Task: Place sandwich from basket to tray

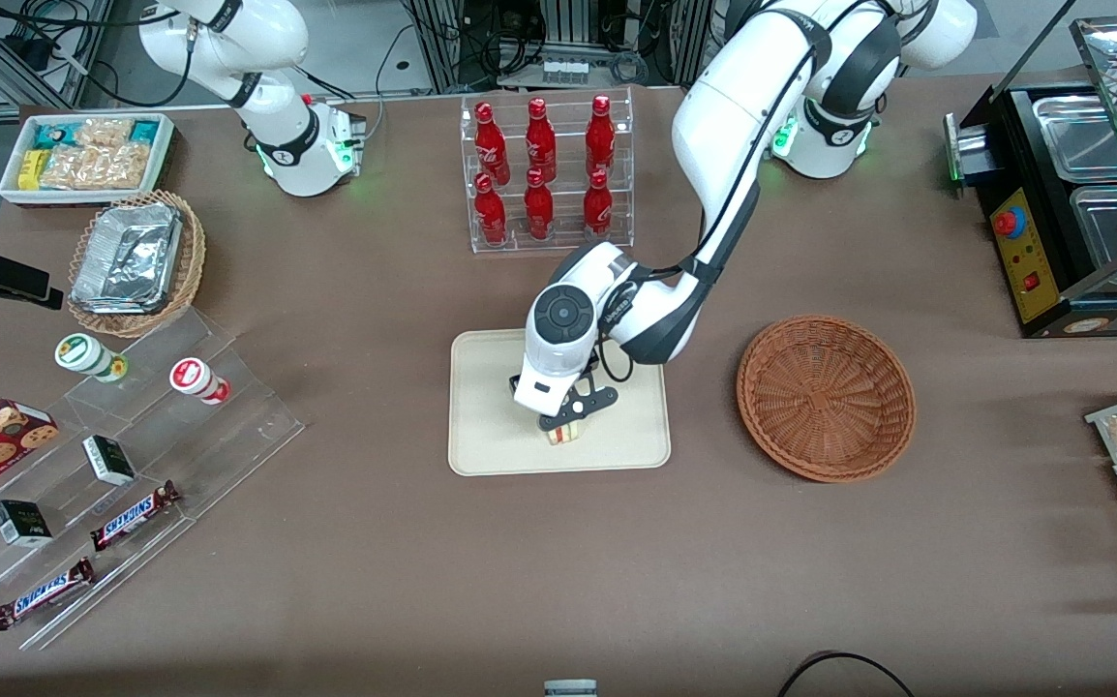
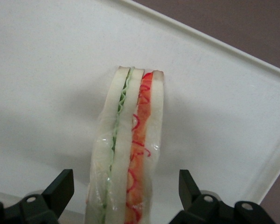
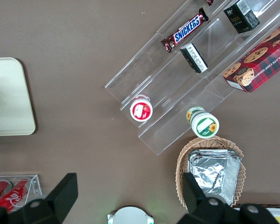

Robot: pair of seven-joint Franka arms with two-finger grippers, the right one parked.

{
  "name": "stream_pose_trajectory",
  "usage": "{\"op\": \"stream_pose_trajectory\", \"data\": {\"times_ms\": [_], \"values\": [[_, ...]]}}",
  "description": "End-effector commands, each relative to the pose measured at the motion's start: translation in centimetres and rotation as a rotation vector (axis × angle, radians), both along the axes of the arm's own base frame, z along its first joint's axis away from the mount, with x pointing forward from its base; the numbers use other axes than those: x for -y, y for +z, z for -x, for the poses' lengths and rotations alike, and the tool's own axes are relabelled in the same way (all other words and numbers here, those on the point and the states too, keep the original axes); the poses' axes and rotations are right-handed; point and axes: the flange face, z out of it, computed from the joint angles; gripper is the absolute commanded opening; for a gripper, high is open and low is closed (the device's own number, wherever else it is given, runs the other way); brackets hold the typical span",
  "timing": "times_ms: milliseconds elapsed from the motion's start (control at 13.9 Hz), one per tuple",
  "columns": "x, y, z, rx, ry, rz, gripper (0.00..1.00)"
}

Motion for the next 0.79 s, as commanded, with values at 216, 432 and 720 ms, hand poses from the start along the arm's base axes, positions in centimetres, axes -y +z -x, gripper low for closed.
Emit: {"op": "stream_pose_trajectory", "data": {"times_ms": [216,432,720], "values": [[0.4,7.2,-0.5,-0.016,0.020,0.006,1.00],[-1.0,12.7,-0.5,-0.014,-0.004,0.001,1.00],[-6.7,17.2,-3.0,-0.038,-0.142,-0.036,1.00]]}}
